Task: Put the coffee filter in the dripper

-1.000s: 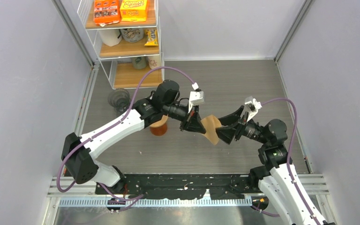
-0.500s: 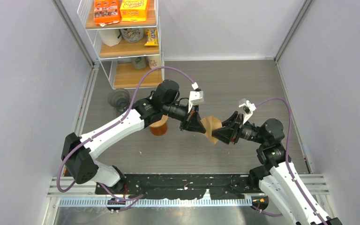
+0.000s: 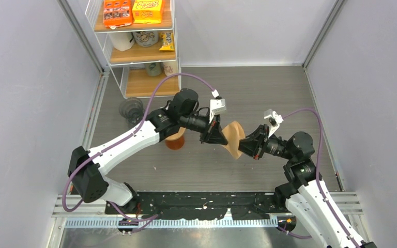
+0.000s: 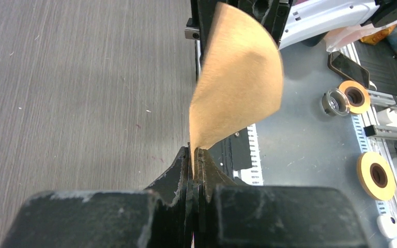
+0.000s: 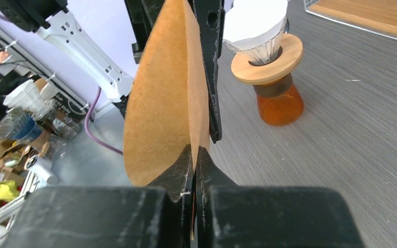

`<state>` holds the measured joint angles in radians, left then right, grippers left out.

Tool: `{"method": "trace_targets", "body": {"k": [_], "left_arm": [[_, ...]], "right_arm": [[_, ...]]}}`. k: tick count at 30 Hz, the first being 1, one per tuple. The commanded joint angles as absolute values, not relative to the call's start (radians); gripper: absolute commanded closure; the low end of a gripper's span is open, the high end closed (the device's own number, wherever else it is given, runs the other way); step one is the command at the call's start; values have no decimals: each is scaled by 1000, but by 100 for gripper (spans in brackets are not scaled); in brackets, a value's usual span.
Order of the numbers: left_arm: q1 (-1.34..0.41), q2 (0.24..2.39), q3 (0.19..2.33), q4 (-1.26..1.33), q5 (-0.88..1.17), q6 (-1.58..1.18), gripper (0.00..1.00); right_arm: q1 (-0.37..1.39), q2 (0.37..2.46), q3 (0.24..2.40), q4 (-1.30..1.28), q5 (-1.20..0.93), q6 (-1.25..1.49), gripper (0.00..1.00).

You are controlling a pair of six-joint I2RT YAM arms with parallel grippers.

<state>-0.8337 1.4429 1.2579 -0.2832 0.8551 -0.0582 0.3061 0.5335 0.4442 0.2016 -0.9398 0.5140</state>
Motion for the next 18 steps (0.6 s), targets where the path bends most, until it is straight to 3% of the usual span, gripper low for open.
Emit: {"method": "trace_targets", "body": {"k": [1, 3, 7, 10, 18], "left_arm": [[-836, 1426, 1278, -254, 795, -88, 90], [-836, 1419, 1276, -255, 768, -100, 79], [-836, 1385, 1268, -268, 664, -145, 28], [-836, 1339, 1244, -268, 542, -180, 3], [-836, 1241, 1227, -301, 193, -376, 0]], "right_arm": [[314, 513, 511, 175, -862, 479, 95], [316, 508, 533, 120, -802, 456, 95], [316, 511, 573, 24, -710, 413, 95], [317, 527, 595, -42, -679, 393, 95], [364, 593, 633, -156, -425, 358, 95]]}}
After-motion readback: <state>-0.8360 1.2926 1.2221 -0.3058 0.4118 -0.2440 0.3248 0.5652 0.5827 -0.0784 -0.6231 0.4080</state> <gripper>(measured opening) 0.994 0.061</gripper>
